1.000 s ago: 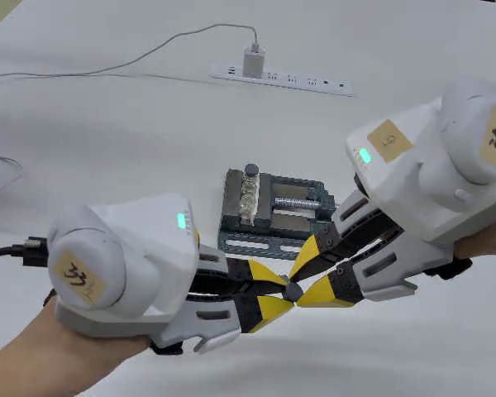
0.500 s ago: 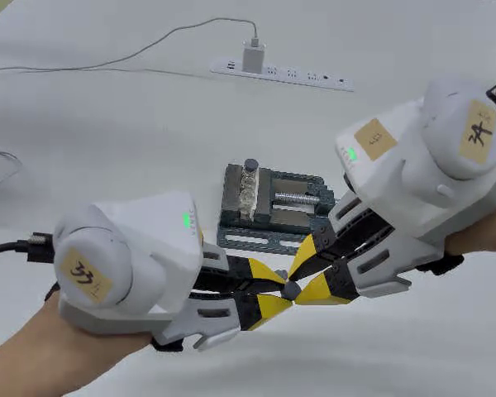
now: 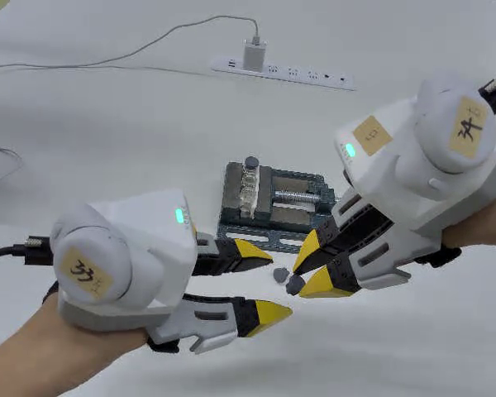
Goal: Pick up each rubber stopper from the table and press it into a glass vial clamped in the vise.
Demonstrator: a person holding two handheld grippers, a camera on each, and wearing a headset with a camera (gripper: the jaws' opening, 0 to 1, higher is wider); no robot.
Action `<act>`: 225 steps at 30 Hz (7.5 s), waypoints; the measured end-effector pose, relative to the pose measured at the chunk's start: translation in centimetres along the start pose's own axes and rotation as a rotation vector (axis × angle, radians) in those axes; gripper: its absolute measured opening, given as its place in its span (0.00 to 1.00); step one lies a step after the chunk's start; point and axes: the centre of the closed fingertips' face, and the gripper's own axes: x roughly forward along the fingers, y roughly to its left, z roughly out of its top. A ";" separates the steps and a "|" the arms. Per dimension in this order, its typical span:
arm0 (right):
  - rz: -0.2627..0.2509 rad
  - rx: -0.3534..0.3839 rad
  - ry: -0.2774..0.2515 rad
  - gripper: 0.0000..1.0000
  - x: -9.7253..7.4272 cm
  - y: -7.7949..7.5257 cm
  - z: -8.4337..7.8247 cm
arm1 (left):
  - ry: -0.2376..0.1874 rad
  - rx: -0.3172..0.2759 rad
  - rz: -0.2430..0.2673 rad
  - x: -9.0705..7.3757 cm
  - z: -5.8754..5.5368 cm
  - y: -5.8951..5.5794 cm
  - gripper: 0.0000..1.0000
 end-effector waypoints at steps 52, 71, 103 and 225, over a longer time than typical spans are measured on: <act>-0.033 -0.492 0.294 0.05 -1.5 -12.3 0.9 | 0.008 -0.120 0.268 -3.9 -3.1 5.2 0.99; -0.021 -0.621 0.309 0.05 1.0 -15.7 1.6 | 0.014 -0.150 0.287 -4.2 -3.9 6.1 0.99; -0.002 -0.591 0.333 0.05 2.6 -16.5 1.2 | 0.018 -0.189 0.278 -4.0 -5.0 5.7 0.98; 0.004 -0.218 0.299 0.00 2.3 -16.3 1.3 | 0.016 -0.223 0.263 -3.6 -5.5 6.2 0.96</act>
